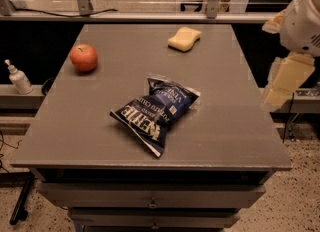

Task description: Pick sponge

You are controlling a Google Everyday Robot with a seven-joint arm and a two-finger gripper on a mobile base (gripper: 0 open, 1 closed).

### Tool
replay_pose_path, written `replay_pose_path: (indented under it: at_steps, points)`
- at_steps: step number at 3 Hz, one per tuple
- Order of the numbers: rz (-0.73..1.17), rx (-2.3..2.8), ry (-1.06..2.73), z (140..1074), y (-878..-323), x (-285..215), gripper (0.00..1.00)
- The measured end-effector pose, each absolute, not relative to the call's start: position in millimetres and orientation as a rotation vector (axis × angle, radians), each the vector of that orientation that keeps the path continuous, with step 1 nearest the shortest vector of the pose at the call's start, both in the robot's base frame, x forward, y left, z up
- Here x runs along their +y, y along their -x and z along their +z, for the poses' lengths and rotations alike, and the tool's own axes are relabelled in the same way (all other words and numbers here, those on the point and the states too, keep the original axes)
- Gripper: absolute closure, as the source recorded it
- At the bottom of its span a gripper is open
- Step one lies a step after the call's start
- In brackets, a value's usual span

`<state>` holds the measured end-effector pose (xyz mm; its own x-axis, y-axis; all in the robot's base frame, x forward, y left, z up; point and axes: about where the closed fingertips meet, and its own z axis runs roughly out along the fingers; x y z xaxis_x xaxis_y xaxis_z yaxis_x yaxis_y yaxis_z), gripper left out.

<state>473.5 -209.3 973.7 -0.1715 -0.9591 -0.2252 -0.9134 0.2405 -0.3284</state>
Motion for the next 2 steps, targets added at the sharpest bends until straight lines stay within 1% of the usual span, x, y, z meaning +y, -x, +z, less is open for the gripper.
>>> replay_pose_path:
  at_steps: [2]
  points:
    - [-0.190,1.989,1.628,960,-585,-196,0.00]
